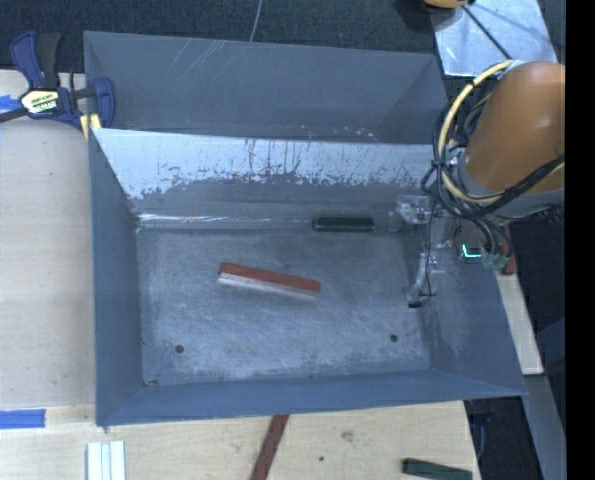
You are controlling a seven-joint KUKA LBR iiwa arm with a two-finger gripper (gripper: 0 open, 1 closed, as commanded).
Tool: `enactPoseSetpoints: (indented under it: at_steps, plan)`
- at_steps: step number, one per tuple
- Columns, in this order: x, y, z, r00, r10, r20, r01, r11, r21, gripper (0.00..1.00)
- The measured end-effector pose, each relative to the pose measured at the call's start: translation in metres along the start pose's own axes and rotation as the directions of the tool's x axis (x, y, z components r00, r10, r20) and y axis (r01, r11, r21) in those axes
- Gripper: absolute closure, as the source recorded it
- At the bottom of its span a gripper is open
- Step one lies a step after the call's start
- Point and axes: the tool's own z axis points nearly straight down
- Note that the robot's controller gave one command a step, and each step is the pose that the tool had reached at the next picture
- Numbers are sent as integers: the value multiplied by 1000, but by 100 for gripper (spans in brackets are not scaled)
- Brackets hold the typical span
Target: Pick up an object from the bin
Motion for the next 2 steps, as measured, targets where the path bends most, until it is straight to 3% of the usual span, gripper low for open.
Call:
enactPoseSetpoints:
  at_steps: [1,2]
  plan:
    - [-2,0,-4,1000,-2,8,2,1000,1,0]
    - [-25,28,52,1000,15,14,-15,1000,1,0]
